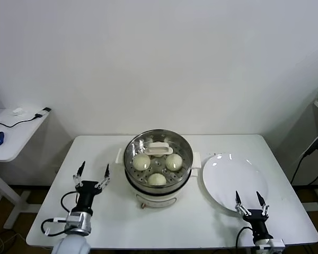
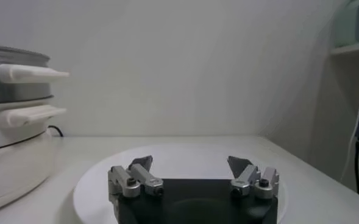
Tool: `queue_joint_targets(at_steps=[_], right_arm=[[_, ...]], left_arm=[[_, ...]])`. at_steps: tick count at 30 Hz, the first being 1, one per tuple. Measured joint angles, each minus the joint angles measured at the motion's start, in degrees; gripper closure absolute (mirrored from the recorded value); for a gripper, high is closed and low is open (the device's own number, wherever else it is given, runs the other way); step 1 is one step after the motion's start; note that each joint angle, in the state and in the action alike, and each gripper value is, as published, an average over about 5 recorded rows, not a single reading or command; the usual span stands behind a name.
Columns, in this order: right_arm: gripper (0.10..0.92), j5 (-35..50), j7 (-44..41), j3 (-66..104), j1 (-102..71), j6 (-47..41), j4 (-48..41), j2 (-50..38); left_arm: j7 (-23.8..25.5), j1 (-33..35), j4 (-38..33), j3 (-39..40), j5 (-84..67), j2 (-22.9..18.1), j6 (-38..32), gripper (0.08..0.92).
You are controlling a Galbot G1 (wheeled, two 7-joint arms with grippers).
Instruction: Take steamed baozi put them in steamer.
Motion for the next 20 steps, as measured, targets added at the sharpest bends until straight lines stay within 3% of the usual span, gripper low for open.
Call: queue_joint_targets(at_steps=[9,20], right_arm=[[0.203,0.1,0.0,-0.2,0.0,0.0,0.0,-0.1],[0.203,0.0,-0.2,-0.5,-0.1,0.1,0.2,-0.1]], left_arm=[[-0.1,1.1,7.6,-1.7,-4.6,1.0,-5.0,0.177],[0.1,2.3,10.5,-2.3,-6.1,1.4,-7.0,0.177]])
